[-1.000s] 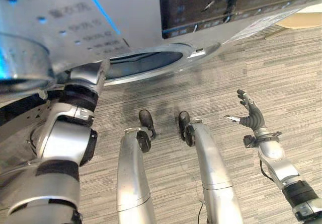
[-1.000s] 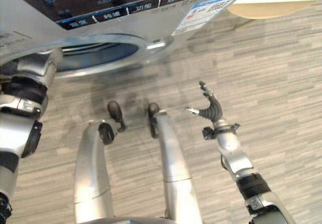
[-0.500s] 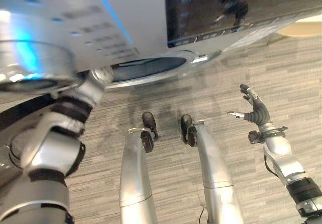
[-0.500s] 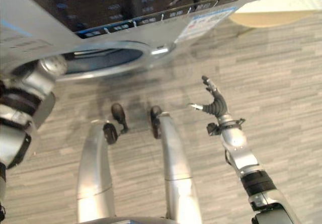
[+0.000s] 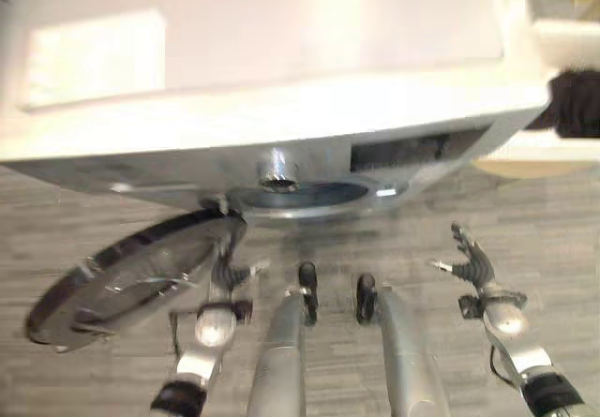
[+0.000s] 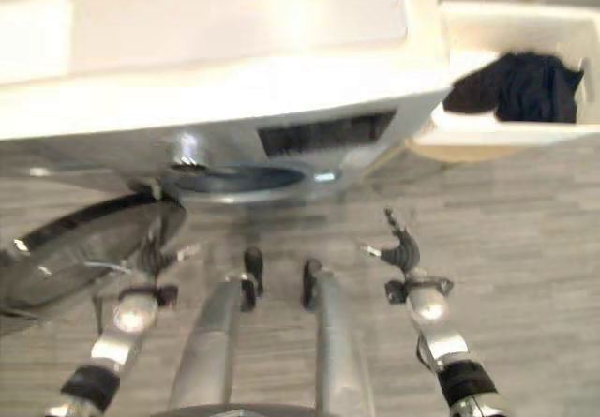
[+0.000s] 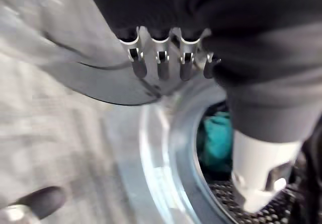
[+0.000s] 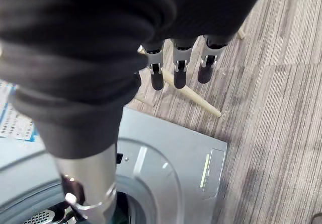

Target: Grab the laundry basket,head to the washer,open it,put in the laundry and shut it.

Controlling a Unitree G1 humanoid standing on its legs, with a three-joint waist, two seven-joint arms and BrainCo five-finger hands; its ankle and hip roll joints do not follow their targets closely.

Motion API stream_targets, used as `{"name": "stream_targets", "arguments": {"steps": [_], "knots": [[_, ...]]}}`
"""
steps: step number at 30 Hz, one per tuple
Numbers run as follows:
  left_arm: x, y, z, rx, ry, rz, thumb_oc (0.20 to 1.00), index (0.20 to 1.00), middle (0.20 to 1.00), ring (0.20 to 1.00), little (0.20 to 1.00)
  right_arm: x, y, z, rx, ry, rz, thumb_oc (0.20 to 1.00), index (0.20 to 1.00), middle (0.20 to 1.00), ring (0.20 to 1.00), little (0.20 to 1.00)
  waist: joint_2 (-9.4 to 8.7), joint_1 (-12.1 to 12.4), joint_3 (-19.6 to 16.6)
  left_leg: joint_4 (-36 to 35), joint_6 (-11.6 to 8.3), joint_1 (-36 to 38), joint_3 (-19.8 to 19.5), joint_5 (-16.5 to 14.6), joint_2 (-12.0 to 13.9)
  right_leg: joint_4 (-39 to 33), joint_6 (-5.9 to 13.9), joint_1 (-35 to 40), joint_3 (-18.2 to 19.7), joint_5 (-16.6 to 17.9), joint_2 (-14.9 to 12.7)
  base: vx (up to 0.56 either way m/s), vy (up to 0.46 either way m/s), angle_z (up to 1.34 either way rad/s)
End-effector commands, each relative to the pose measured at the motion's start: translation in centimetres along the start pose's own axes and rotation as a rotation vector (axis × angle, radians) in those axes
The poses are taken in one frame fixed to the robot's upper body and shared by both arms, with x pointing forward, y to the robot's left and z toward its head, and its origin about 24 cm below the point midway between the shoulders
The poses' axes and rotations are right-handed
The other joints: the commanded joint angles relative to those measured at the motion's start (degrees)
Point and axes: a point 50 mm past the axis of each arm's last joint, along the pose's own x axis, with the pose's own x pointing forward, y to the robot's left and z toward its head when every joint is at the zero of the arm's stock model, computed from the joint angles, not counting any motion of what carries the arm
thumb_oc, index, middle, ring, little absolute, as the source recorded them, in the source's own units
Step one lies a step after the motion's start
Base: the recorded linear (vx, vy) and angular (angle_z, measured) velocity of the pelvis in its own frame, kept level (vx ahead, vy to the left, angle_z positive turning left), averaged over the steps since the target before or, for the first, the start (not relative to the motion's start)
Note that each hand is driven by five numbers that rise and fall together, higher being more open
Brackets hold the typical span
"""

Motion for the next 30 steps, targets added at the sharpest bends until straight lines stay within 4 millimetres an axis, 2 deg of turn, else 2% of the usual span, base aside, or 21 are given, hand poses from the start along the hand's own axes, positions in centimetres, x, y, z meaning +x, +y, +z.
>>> {"name": "stream_targets", "arguments": {"steps": [1,2,7,8,10,13,17,19,20,22,23,24,25,26,27,28,30], "knots": [[1.4,1.5,2.0,-0.044,-0.075,0.010,1.000,1.000,1.000,1.000,1.000,-0.1,-0.4,0.1,-0.061,-0.021,0.016,1.000,1.000,1.000,1.000,1.000,-0.20,-1.33,-2.71,-3.13,0.39,5.30,-2.61,-1.56,1.23,-13.17,3.27,5.63,-1.34,8.42,-0.60,0.09,-0.050,0.25],[0.3,1.6,-0.4,-0.063,0.014,0.022,1.000,1.000,1.000,1.000,1.000,-0.9,-0.1,-1.7,-0.071,0.055,0.030,1.000,1.000,1.000,1.000,1.000,-0.52,-1.17,-3.58,-8.98,-0.20,11.59,-2.57,0.50,1.14,-18.67,3.97,11.88,-1.72,10.23,-0.11,0.15,-0.055,0.14],[-2.2,1.3,-4.6,-0.020,0.175,0.014,1.000,1.000,1.000,1.000,1.000,-2.8,0.8,-5.3,-0.061,0.213,0.055,1.000,1.000,1.000,1.000,1.000,-1.52,-0.70,-7.24,-20.29,-1.11,25.22,-2.73,3.70,0.74,-32.56,5.82,25.80,0.23,14.89,1.44,0.21,0.020,-0.11],[-2.3,0.6,-5.3,0.002,0.210,0.001,1.000,1.000,1.000,1.000,1.000,-3.0,1.0,-5.9,-0.039,0.244,0.046,1.000,1.000,1.000,1.000,1.000,-2.16,-0.13,-9.01,-22.89,-1.62,28.44,-7.71,4.14,-1.55,-38.09,6.74,30.10,2.29,17.09,1.28,0.23,0.102,-0.35],[-2.5,0.1,-5.7,0.028,0.234,-0.027,1.000,1.000,1.000,1.000,1.000,-3.5,1.3,-6.5,-0.023,0.278,0.045,1.000,1.000,1.000,1.000,1.000,-1.76,-0.69,-10.75,-27.13,-1.22,32.35,-7.07,4.03,-1.38,-40.63,7.34,32.81,3.07,17.99,1.41,0.20,0.112,-0.64],[-2.5,-0.5,-5.9,0.071,0.246,-0.068,1.000,1.000,1.000,1.000,1.000,-4.0,1.6,-7.2,0.003,0.316,0.041,1.000,1.000,1.000,1.000,1.000,-1.52,-1.42,-12.24,-29.87,-0.69,35.59,-5.09,4.37,-1.48,-41.70,7.82,34.45,4.62,18.79,1.32,0.10,0.103,-0.51],[-2.1,-1.5,-5.4,0.127,0.226,-0.125,1.000,1.000,1.000,1.000,1.000,-4.5,2.4,-7.7,0.048,0.354,0.035,1.000,1.000,1.000,1.000,1.000,-1.13,-2.61,-12.10,-31.99,-0.23,38.40,-1.03,4.01,-1.56,-40.13,9.07,34.00,6.91,19.40,2.07,-0.01,0.075,-0.37],[-1.7,-1.6,-4.7,0.136,0.191,-0.133,1.000,1.000,1.000,1.000,1.000,-4.2,2.7,-7.3,0.061,0.340,0.033,1.000,1.000,1.000,1.000,1.000,-1.06,-1.97,-11.44,-32.02,-0.30,38.52,2.18,3.69,-0.92,-39.69,10.02,32.71,6.49,20.27,1.86,-0.10,0.023,-1.03],[-1.5,-1.7,-4.2,0.143,0.171,-0.138,1.000,1.000,1.000,1.000,1.000,-3.9,2.8,-6.9,0.070,0.325,0.032,1.000,1.000,1.000,1.000,1.000,-0.98,-1.71,-11.06,-31.93,-0.37,38.95,3.94,3.34,-0.45,-39.40,10.21,32.24,4.68,20.61,1.38,-0.10,-0.024,-1.57],[-1.3,-1.8,-3.7,0.176,0.147,-0.156,1.000,1.000,1.000,1.000,1.000,-3.8,3.2,-6.4,0.090,0.301,0.029,1.000,1.000,1.000,1.000,1.000,-0.75,-0.96,-10.65,-31.72,-0.42,39.48,7.65,2.94,0.74,-38.93,10.51,30.99,-1.91,20.76,-0.07,-0.06,-0.048,-1.65],[-1.3,-1.8,-3.7,0.177,0.146,-0.155,1.000,1.000,1.000,1.000,1.000,-3.8,3.2,-6.4,0.090,0.301,0.029,1.000,1.000,1.000,1.000,1.000,-0.82,-0.91,-10.75,-31.77,-0.42,39.31,7.72,3.12,0.69,-38.98,10.48,30.81,-1.85,20.90,-0.09,-0.04,-0.056,-1.19],[-1.2,-1.8,-3.5,0.192,0.136,-0.160,1.000,1.000,1.000,1.000,1.000,-3.8,3.4,-6.1,0.095,0.288,0.034,1.000,1.000,1.000,1.000,1.000,-0.80,-0.46,-10.67,-31.76,-0.53,39.61,9.46,3.04,1.41,-38.70,10.40,30.62,-5.87,20.69,-1.01,0.03,-0.082,-1.58],[-1.2,-1.8,-3.0,0.207,0.113,-0.171,1.000,1.000,1.000,1.000,1.000,-3.5,3.5,-5.5,0.098,0.261,0.037,1.000,1.000,1.000,1.000,1.000,-0.12,0.83,-10.32,-31.68,-0.88,41.49,12.75,1.35,3.11,-36.29,10.72,30.66,-13.89,18.68,-3.02,0.00,-0.134,-1.57],[-1.1,-1.8,-2.8,0.215,0.104,-0.175,1.000,1.000,1.000,1.000,1.000,-3.3,3.7,-5.1,0.102,0.245,0.038,1.000,1.000,1.000,1.000,1.000,-0.03,1.54,-10.12,-31.37,-0.86,41.94,14.87,0.94,3.74,-34.37,10.45,30.16,-18.50,18.29,-4.72,0.02,-0.150,-1.85],[-1.1,-1.8,-2.8,0.223,0.102,-0.185,1.000,1.000,1.000,1.000,1.000,-3.3,3.8,-5.1,0.104,0.242,0.043,1.000,1.000,1.000,1.000,1.000,0.01,1.54,-10.24,-30.70,-0.75,42.38,16.37,0.19,4.04,-34.24,10.27,30.53,-21.02,17.92,-5.70,0.01,-0.146,-1.84],[-1.1,-2.0,-2.8,0.234,0.102,-0.195,1.000,1.000,1.000,1.000,1.000,-3.2,4.0,-4.9,0.098,0.237,0.049,1.000,1.000,1.000,1.000,1.000,-0.13,1.16,-10.26,-29.50,-0.51,43.06,17.67,-0.87,4.17,-34.19,9.92,30.62,-21.58,17.82,-6.11,0.08,-0.121,-1.88],[-1.0,-2.3,-2.5,0.230,0.094,-0.205,1.000,1.000,1.000,1.000,1.000,-3.0,3.8,-4.9,0.087,0.239,0.048,1.000,1.000,1.000,1.000,1.000,0.10,0.17,-10.10,-26.27,-0.70,44.13,19.50,-2.84,4.44,-33.81,9.88,29.42,-19.39,17.77,-6.25,0.16,-0.153,-1.34]]}}
